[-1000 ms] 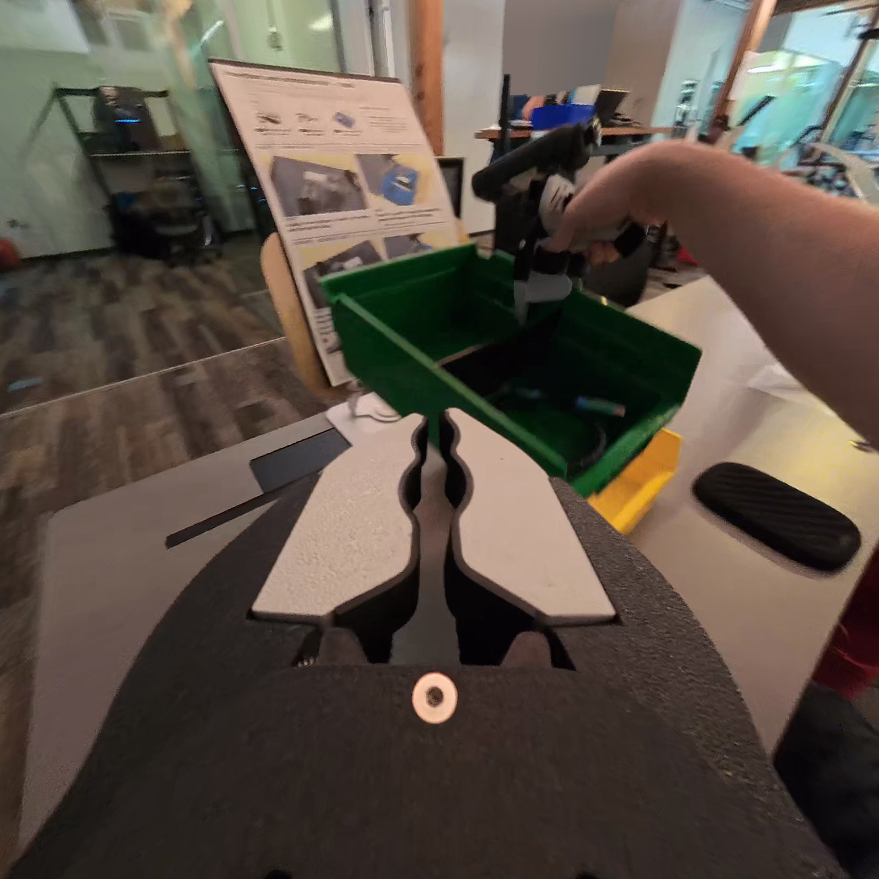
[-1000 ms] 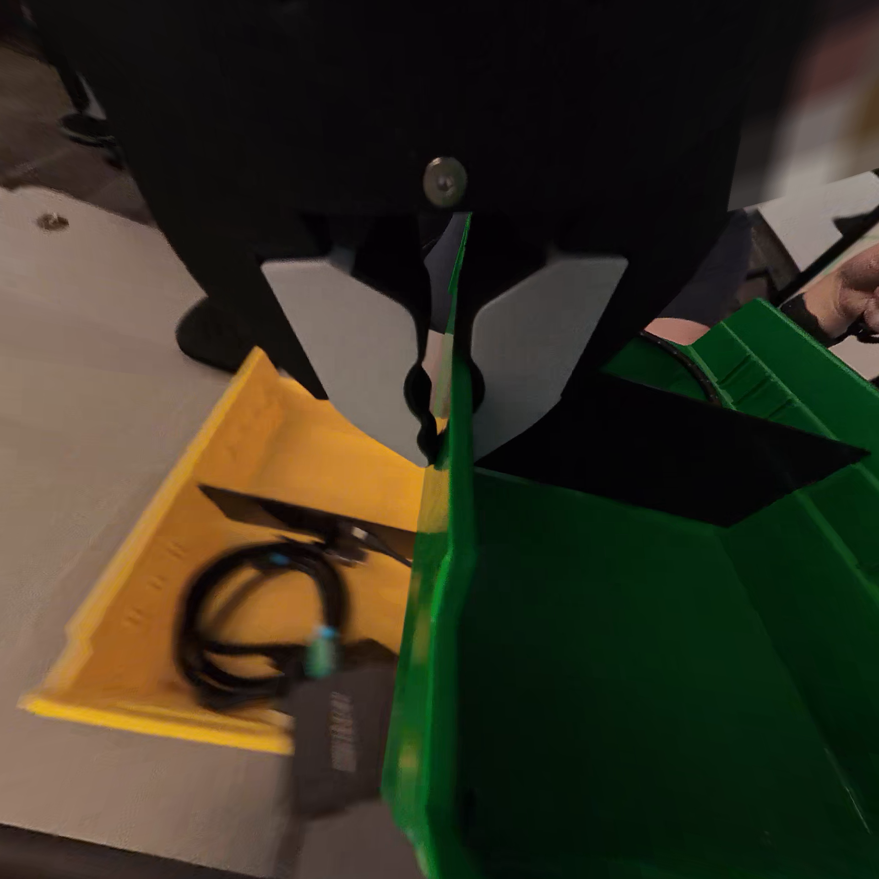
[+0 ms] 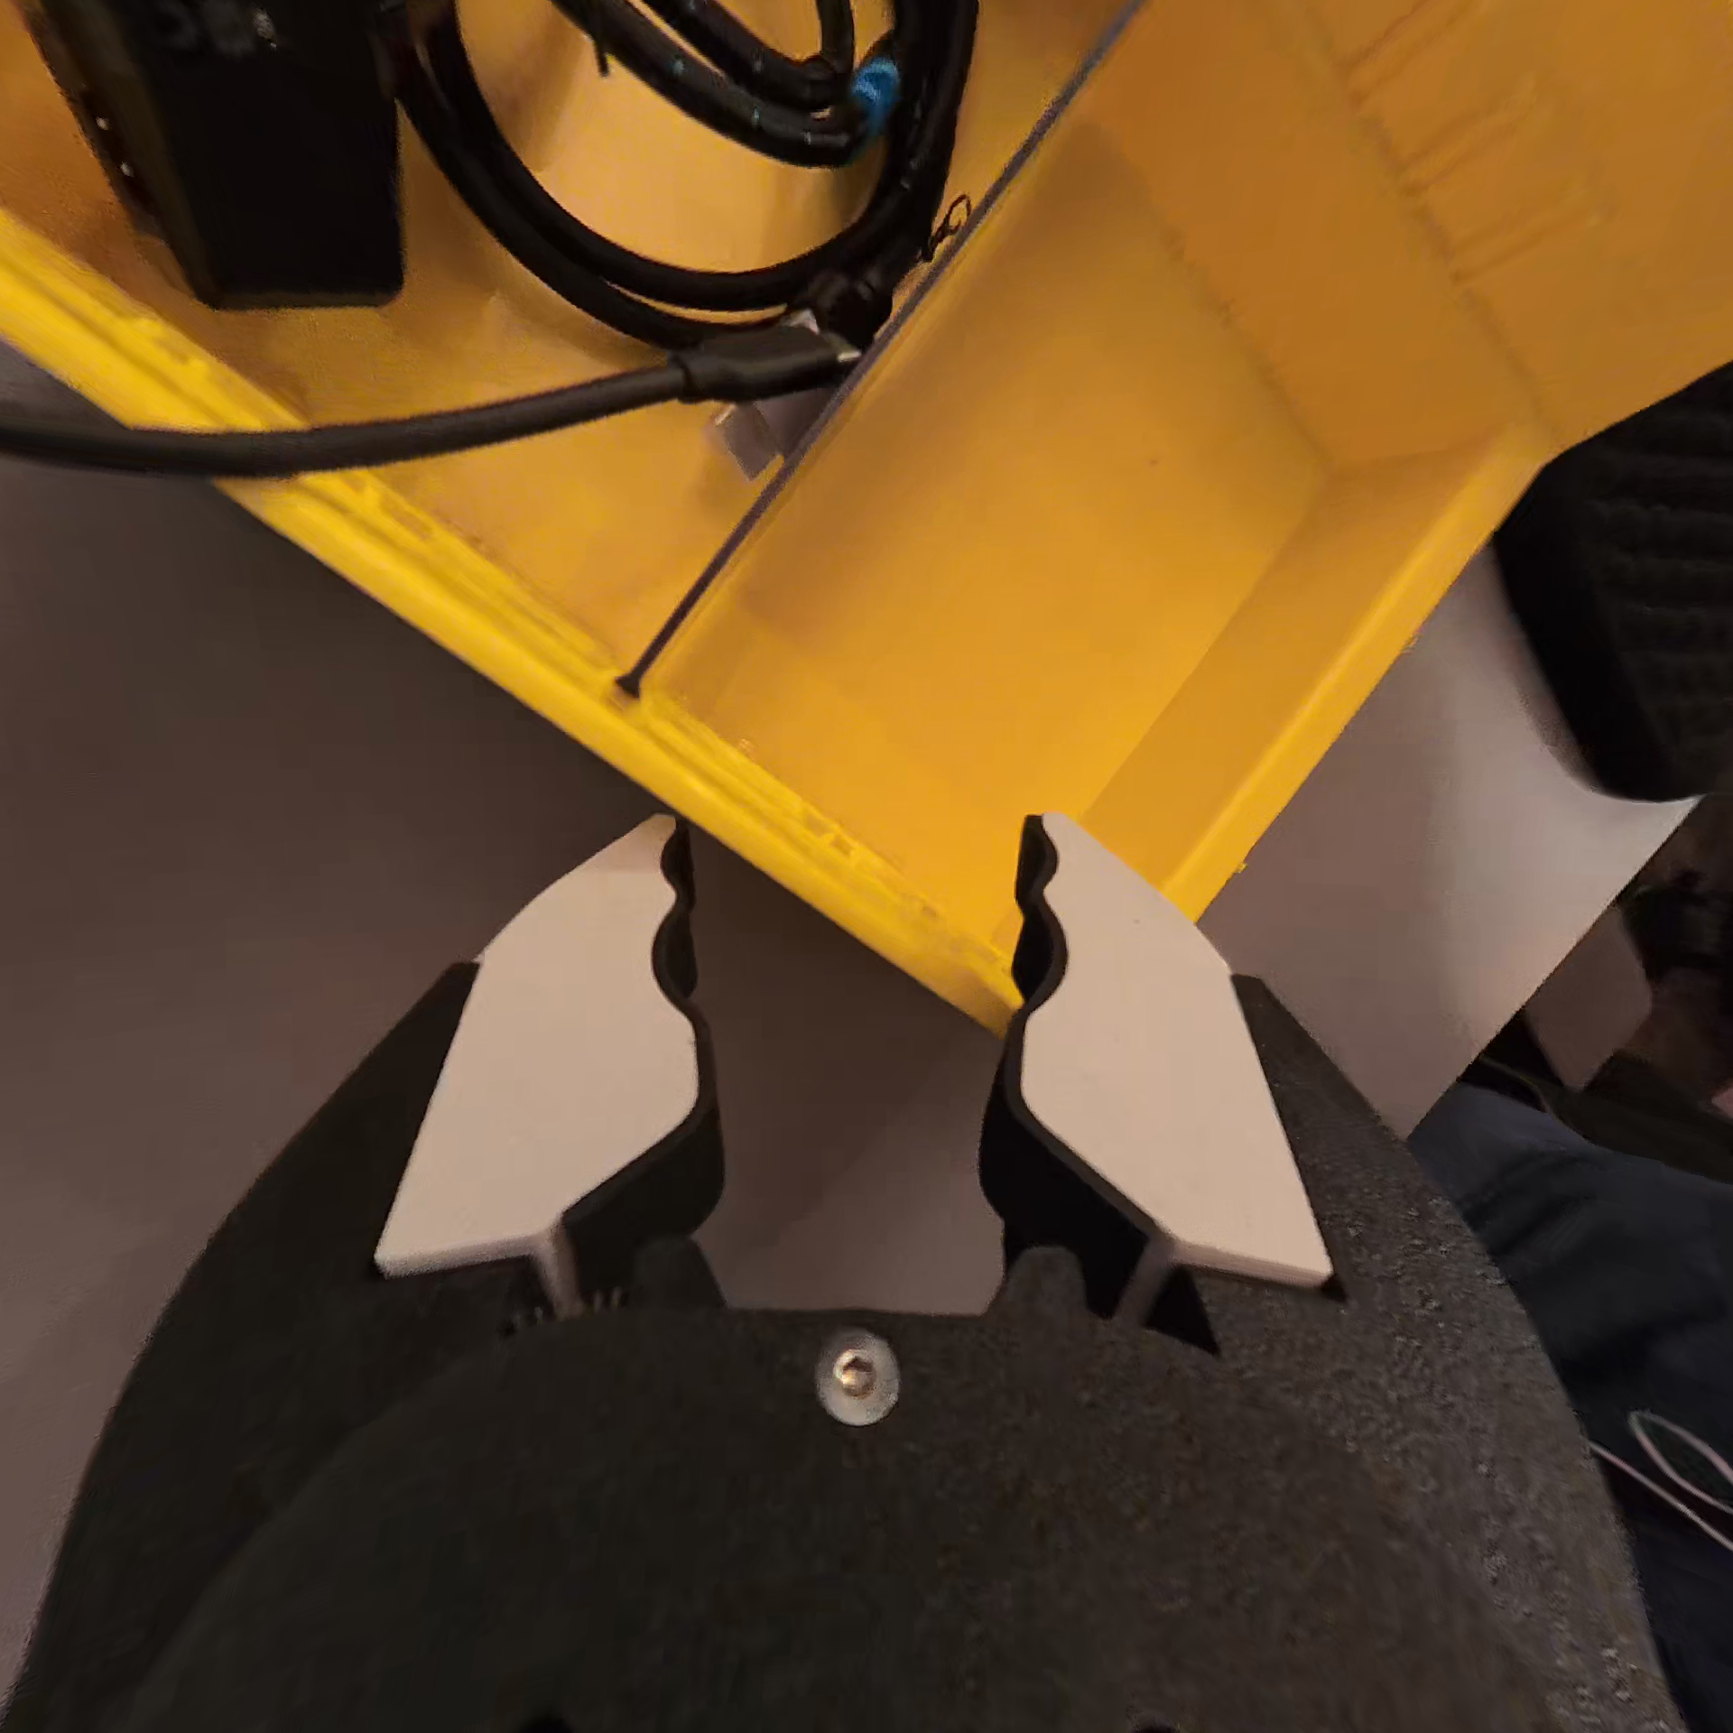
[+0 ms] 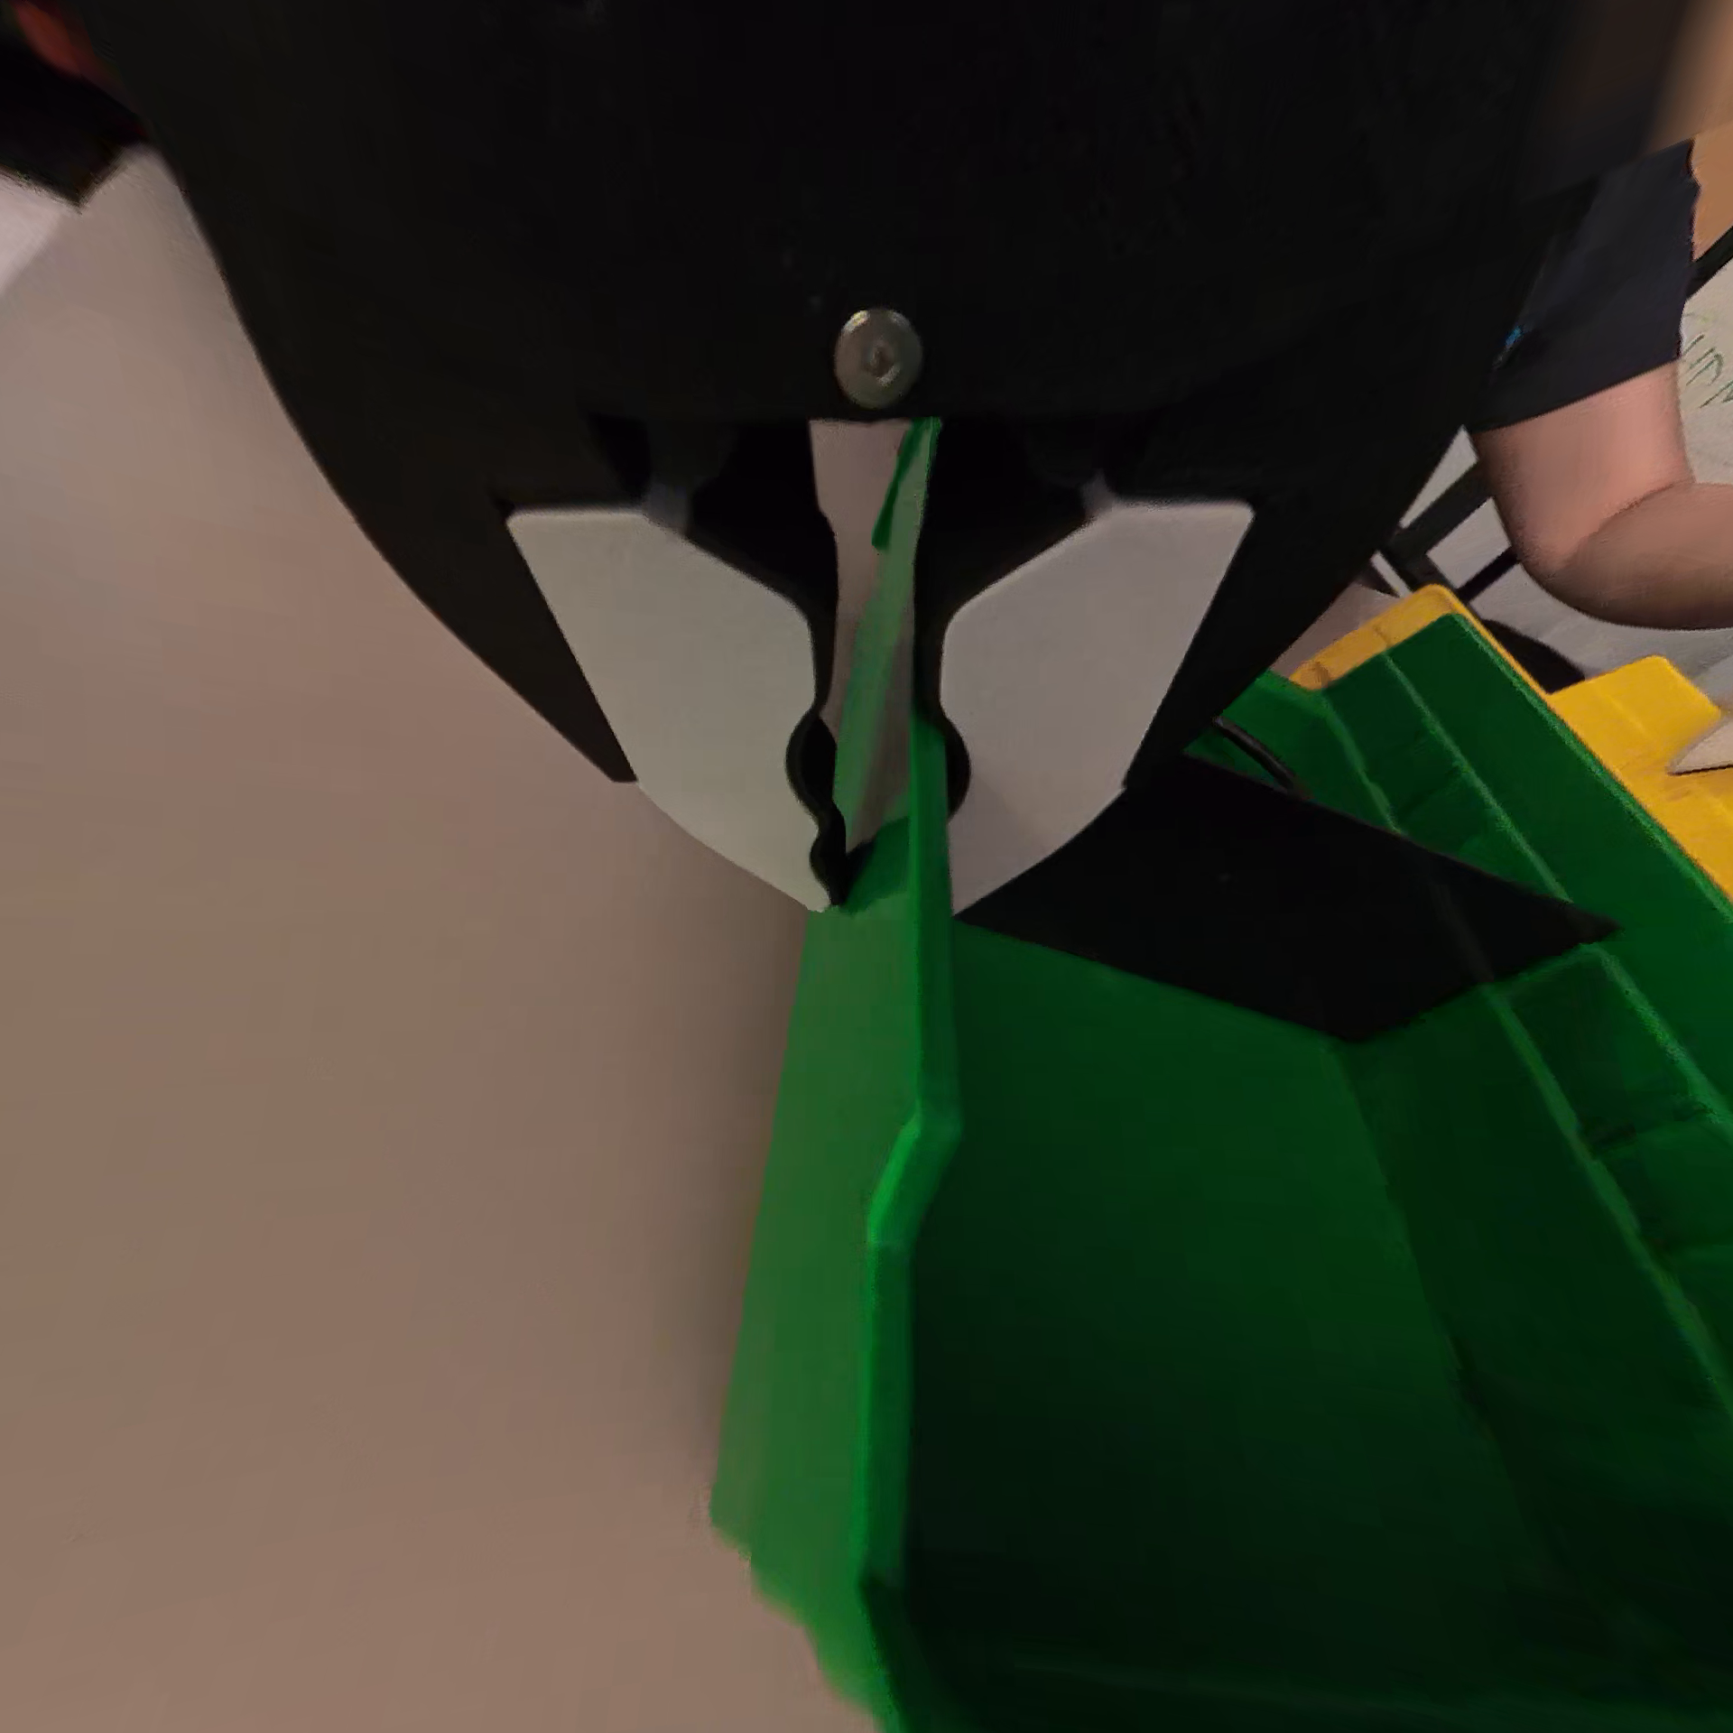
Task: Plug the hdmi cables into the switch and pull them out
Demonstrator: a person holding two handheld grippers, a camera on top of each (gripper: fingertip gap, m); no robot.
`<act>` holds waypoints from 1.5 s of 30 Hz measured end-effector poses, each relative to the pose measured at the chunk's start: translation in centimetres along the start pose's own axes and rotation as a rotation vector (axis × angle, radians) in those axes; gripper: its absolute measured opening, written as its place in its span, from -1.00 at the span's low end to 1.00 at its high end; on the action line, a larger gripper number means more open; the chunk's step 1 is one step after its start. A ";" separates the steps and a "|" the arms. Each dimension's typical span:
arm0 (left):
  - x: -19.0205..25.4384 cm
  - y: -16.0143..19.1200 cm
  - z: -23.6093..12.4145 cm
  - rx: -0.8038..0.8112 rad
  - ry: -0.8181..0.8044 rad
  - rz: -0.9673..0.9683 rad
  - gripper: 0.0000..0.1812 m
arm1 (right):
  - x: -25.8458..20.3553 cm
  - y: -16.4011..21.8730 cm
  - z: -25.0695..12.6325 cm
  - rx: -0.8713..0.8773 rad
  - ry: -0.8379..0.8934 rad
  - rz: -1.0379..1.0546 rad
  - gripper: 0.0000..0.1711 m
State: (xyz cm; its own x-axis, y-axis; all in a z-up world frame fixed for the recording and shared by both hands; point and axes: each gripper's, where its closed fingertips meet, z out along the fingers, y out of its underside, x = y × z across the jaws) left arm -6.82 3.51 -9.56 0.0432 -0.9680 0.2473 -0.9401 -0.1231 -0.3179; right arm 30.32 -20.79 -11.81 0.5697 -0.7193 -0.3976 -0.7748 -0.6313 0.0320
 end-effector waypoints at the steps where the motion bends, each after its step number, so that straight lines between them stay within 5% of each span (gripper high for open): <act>1: 0.0 -0.1 0.0 -0.025 -0.032 0.007 -0.26 | -0.5 -0.4 0.6 0.006 -0.019 -0.012 -0.83; 7: -0.2 0.3 0.1 -0.186 -0.156 0.014 -0.35 | -1.5 -1.9 1.6 0.112 0.012 -0.125 -0.84; 11: -1.9 0.1 -0.7 -0.228 -0.219 -0.031 -0.62 | -1.9 -2.1 1.4 0.304 -0.030 -0.093 -0.77; 13: -2.9 0.2 -1.1 -0.247 -0.253 -0.031 -0.56 | -1.9 -1.8 1.2 0.365 -0.047 -0.104 -0.76; 19: -7.3 2.5 -2.9 -0.395 -0.471 0.018 -0.70 | -1.6 0.3 0.4 0.286 0.054 -0.217 -0.85; 23: -11.9 4.3 -4.8 -0.424 -0.651 0.053 -0.67 | -1.9 0.6 0.4 0.278 -0.051 -0.209 -0.78; 38: -19.0 14.2 -10.1 -0.241 -0.507 -0.350 -0.80 | -2.0 0.4 0.6 0.267 -0.119 -0.182 -0.74; 45: -21.9 18.7 -12.3 0.009 -0.346 -0.666 -0.87 | -2.2 -0.1 1.4 0.253 -0.177 -0.165 -0.68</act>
State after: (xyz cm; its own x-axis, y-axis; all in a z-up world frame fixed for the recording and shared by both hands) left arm -29.56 25.11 -9.65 0.7076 -0.7010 0.0887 -0.6748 -0.7076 -0.2096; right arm 28.78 -18.74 -12.22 0.6536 -0.5383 -0.5321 -0.7325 -0.6268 -0.2656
